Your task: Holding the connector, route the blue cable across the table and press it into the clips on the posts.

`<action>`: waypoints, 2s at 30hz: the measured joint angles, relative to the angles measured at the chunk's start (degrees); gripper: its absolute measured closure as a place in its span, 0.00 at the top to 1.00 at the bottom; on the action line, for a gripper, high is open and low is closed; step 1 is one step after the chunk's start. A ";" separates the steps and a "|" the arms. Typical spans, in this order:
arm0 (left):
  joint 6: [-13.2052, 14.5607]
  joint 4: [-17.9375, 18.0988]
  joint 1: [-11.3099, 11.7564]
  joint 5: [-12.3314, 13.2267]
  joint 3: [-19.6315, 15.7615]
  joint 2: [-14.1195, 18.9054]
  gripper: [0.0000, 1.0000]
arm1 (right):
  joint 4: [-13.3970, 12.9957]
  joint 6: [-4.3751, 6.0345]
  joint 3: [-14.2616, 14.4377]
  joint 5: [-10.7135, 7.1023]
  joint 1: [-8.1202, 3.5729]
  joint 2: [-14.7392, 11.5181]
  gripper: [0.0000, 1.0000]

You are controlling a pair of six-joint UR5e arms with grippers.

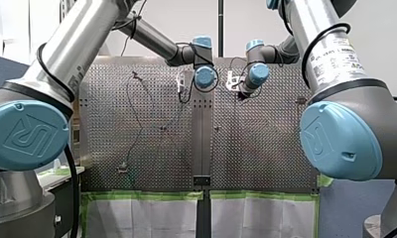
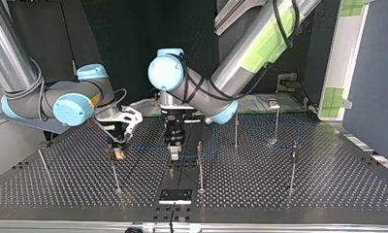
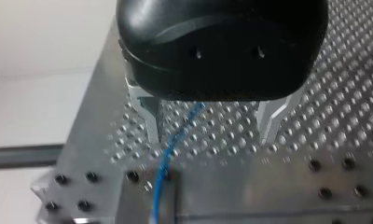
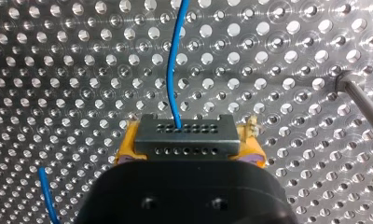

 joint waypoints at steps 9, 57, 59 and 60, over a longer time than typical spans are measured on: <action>0.02 1.50 1.25 -0.51 1.22 -0.85 1.00 | -0.05 -0.03 0.00 0.00 0.00 0.00 0.00; -0.40 1.30 -2.01 -3.28 -1.38 -0.81 0.00 | -0.03 -0.49 2.20 0.14 0.26 -0.07 0.00; -0.46 2.10 -2.08 -3.48 -2.23 -0.84 0.00 | -0.06 -0.79 3.10 0.26 0.35 -0.11 0.00; -0.48 2.47 -2.05 -3.45 -2.60 -0.85 0.00 | -0.07 -0.88 3.48 0.31 0.39 -0.13 0.00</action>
